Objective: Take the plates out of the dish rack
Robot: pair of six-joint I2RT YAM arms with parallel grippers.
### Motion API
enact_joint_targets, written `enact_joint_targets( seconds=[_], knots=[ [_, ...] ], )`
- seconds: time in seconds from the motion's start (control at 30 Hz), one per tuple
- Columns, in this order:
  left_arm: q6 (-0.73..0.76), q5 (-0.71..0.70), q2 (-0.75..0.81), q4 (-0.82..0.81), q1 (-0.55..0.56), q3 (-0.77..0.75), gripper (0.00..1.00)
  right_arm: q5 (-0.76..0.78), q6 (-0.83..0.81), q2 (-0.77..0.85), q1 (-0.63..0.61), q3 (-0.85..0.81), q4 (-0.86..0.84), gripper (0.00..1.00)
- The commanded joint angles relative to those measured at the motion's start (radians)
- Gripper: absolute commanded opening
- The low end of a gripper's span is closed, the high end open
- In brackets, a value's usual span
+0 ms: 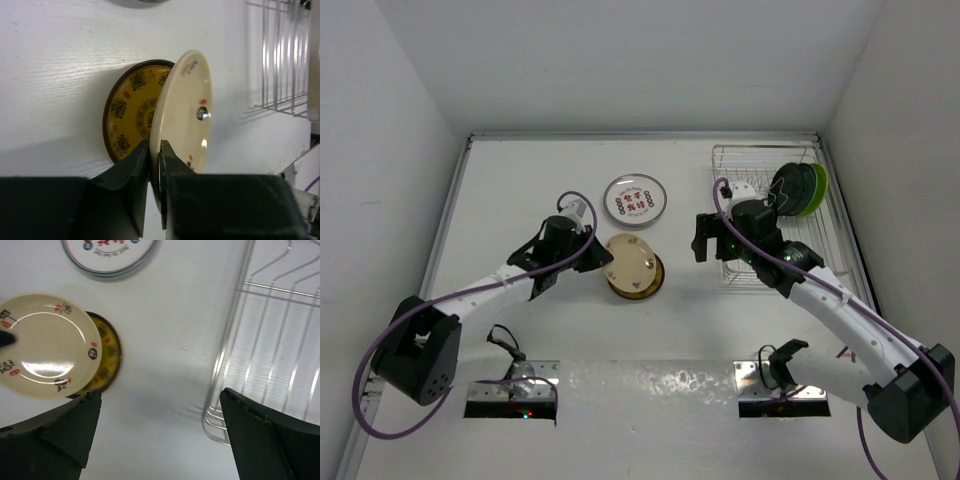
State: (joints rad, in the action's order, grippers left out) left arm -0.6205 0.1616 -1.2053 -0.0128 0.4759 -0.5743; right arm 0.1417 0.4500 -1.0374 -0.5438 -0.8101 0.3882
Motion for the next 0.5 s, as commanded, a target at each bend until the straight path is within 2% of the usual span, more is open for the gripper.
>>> enact_joint_targets(
  seconds=[0.0,0.13,0.17,0.23,0.27,0.3,0.47],
  knots=[
    [-0.03,0.019,-0.034,-0.116,-0.003,-0.012,0.13,0.127,-0.063,0.013,0.004,-0.049,0.087,0.99],
    [-0.03,0.015,-0.062,-0.118,-0.005,-0.007,0.29,0.211,-0.073,0.013,0.008,-0.067,0.121,0.99],
    [-0.028,0.015,-0.063,-0.116,-0.002,-0.009,0.38,0.232,-0.07,0.007,0.01,-0.078,0.136,0.99],
    [-0.024,0.003,-0.063,-0.096,-0.002,-0.015,0.49,0.266,-0.065,-0.022,0.024,-0.112,0.176,0.99],
    [-0.022,-0.007,-0.062,-0.081,0.0,-0.019,0.6,0.277,-0.068,-0.035,0.03,-0.124,0.184,0.99],
    [-0.016,-0.017,-0.06,-0.044,0.001,-0.024,0.67,0.277,-0.073,-0.059,0.039,-0.139,0.201,0.99],
    [0.011,-0.134,-0.051,0.129,0.018,-0.085,0.96,0.28,-0.114,-0.153,0.157,-0.291,0.251,0.99]
  ],
)
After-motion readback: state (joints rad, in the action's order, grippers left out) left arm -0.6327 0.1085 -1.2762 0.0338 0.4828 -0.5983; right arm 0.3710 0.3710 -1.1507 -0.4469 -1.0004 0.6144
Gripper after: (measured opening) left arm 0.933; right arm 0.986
